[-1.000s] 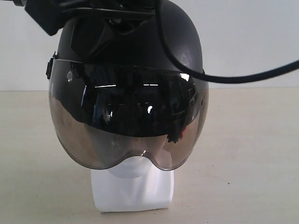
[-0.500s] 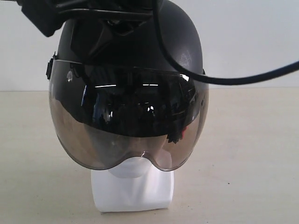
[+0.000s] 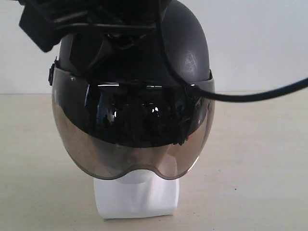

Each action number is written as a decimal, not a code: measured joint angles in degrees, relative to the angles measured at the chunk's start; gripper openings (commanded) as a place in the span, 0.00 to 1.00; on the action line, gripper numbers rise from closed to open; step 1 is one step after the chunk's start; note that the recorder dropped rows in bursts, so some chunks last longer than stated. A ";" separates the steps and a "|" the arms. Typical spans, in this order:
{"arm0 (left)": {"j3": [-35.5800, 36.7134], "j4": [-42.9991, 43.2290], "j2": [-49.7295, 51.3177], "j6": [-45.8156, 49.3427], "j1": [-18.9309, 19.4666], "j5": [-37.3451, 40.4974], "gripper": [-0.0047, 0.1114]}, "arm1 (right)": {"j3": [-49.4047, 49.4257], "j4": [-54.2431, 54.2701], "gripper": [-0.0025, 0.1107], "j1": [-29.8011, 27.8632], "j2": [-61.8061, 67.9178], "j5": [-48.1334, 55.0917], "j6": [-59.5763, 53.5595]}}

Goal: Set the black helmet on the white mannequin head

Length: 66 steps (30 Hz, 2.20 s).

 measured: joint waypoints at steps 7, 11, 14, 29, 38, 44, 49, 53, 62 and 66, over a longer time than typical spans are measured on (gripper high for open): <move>-0.12 -0.25 0.00 -0.11 0.00 -0.10 0.08 | 2.63 1.10 0.02 0.10 -0.36 -0.23 0.00; -0.12 -0.25 0.00 -0.11 0.00 -0.10 0.08 | 2.76 1.10 0.02 0.10 -0.69 -0.23 -0.11; -0.12 -0.25 0.00 -0.11 0.00 -0.10 0.08 | 3.01 1.10 0.02 0.10 -0.91 -0.12 -0.11; -0.12 -0.82 0.63 -0.79 0.00 -0.21 0.08 | 3.64 0.99 0.02 0.10 -1.15 -0.03 0.01; -0.38 -2.91 2.21 -1.18 0.00 -1.41 0.08 | 6.03 0.99 0.02 0.10 -2.12 -0.13 0.01; -0.38 -3.36 2.33 -1.18 0.00 -1.41 0.08 | 6.48 0.54 0.02 0.23 -2.12 2.25 0.01; -0.38 -3.35 2.33 -1.18 0.00 -1.41 0.08 | 6.48 0.31 0.02 0.23 -2.12 2.58 -0.12; -0.38 -3.35 2.33 -1.18 0.00 -1.41 0.08 | 5.99 0.32 0.02 0.23 -2.12 3.09 -0.12; -0.38 -3.24 2.43 -1.18 0.00 -1.30 0.08 | -1.93 -7.23 0.02 0.12 -7.13 3.50 -0.12; -0.38 -2.48 1.59 -1.18 0.00 -0.22 0.08 | -3.72 -13.83 0.02 0.12 -14.09 2.95 1.83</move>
